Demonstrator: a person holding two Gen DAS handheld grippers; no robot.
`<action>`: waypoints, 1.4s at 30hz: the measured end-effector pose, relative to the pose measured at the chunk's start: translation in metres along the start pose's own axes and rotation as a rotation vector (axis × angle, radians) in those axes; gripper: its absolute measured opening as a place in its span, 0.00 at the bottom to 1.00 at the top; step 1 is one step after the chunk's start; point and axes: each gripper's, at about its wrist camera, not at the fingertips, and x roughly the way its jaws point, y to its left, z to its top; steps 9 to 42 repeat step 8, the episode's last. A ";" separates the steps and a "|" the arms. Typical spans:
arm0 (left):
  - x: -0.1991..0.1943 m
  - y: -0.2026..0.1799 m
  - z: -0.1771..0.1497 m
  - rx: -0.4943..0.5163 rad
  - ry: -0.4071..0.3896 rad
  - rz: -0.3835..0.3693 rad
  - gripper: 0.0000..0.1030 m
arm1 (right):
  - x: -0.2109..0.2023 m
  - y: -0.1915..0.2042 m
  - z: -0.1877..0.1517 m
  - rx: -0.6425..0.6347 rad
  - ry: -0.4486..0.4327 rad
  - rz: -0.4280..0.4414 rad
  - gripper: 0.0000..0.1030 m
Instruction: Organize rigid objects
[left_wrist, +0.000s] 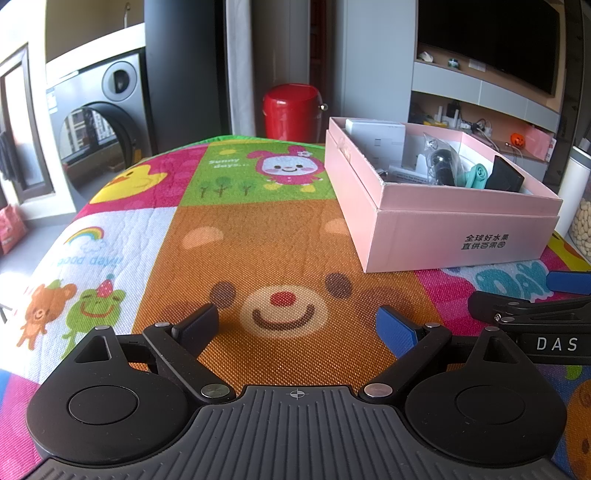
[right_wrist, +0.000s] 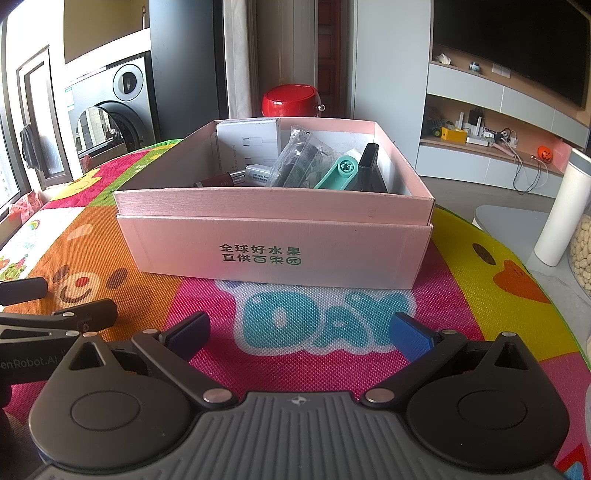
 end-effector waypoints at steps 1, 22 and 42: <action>0.000 0.000 0.000 0.000 0.000 0.000 0.93 | 0.000 0.000 0.000 0.000 0.000 0.000 1.00; 0.000 0.000 0.001 0.002 0.001 0.002 0.93 | 0.000 0.000 0.000 0.000 0.000 0.000 1.00; 0.000 0.000 0.001 0.002 0.001 0.002 0.93 | 0.000 0.000 0.000 0.000 0.000 0.000 1.00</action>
